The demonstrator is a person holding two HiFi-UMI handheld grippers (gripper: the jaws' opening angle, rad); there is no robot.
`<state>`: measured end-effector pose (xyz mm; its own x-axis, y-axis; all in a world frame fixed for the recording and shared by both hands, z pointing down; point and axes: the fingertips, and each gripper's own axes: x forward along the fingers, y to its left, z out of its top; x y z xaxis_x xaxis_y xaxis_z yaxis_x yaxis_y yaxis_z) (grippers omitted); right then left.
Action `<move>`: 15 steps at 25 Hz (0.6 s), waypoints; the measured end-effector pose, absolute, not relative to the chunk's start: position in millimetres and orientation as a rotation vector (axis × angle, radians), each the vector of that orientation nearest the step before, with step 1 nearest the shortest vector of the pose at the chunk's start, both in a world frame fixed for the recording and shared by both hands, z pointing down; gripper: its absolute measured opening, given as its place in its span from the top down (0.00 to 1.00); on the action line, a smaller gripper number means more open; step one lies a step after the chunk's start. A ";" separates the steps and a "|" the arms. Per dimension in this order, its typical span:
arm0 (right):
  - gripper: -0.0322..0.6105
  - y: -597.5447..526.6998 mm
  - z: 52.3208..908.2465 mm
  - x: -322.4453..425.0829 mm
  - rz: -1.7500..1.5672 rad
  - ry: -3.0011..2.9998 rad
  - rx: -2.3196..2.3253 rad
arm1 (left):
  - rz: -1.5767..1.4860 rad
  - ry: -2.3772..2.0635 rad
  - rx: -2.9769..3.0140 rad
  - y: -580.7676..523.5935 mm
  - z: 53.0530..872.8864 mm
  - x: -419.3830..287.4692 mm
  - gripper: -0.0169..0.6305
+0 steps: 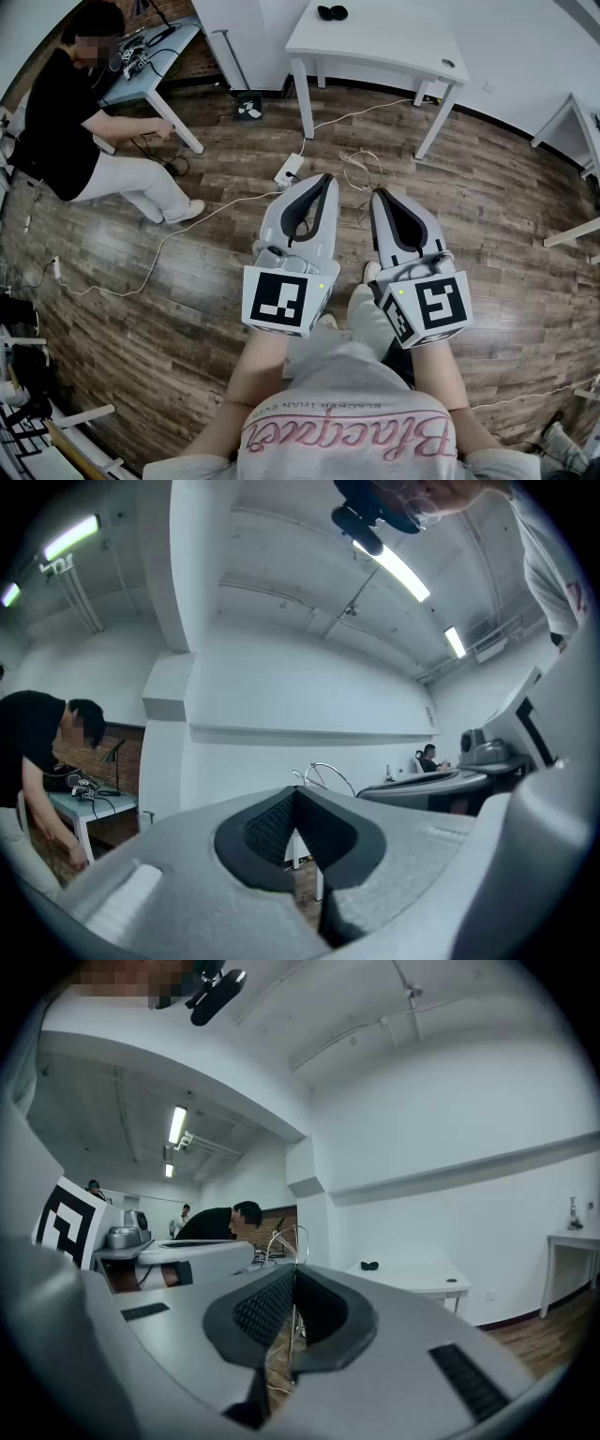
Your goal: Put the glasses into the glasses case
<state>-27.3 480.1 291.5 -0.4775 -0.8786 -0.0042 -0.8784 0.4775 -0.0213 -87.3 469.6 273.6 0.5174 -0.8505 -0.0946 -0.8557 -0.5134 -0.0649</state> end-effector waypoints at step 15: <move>0.93 421.1 293.4 4.6 -0.092 2.690 -1.544 | 0.052 1.508 -2.642 412.7 280.8 -53.4 0.97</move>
